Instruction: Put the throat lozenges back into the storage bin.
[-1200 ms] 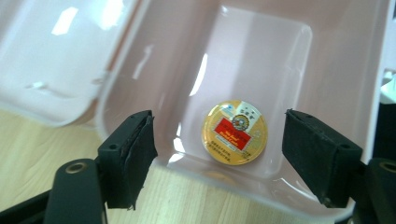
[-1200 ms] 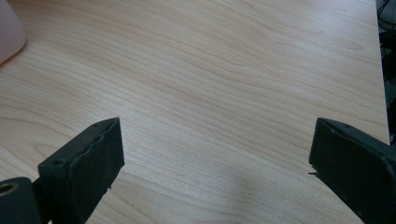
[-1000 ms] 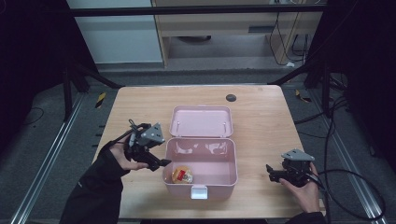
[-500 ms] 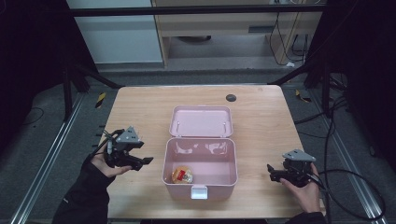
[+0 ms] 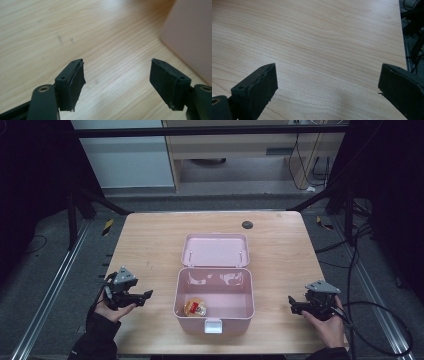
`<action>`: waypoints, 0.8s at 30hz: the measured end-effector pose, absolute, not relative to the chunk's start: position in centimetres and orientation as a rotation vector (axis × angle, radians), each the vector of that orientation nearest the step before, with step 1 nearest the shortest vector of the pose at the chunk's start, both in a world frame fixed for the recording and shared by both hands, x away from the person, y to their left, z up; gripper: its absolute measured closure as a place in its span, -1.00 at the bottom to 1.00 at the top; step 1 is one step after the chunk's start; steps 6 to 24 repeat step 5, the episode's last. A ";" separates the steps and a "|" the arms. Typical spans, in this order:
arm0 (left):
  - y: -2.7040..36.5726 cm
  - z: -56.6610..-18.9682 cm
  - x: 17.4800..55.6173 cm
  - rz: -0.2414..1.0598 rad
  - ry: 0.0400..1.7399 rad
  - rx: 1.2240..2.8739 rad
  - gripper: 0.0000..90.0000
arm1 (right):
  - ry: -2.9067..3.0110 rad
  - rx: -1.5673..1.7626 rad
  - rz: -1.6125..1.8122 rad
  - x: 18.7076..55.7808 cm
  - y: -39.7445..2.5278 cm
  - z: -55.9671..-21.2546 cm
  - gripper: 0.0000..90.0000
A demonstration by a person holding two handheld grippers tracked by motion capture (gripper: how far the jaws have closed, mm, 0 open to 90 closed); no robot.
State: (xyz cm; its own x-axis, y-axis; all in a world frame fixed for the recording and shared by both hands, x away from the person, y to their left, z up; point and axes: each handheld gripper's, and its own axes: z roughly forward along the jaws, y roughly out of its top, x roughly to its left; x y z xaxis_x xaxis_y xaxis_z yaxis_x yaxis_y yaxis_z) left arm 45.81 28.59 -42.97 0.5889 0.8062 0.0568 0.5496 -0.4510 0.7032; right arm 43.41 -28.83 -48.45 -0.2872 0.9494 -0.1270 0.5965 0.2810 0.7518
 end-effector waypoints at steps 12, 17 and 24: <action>29.9 -44.6 45.8 0.544 1.199 2.115 -0.44 | 1.979 1.398 0.791 43.5 -29.0 -48.7 -0.95; 29.9 -44.6 45.8 0.544 1.199 2.115 -0.44 | 1.979 1.398 0.791 43.5 -29.0 -48.7 -0.95; 29.9 -44.6 45.8 0.544 1.199 2.115 -0.44 | 1.979 1.398 0.791 43.5 -29.0 -48.7 -0.95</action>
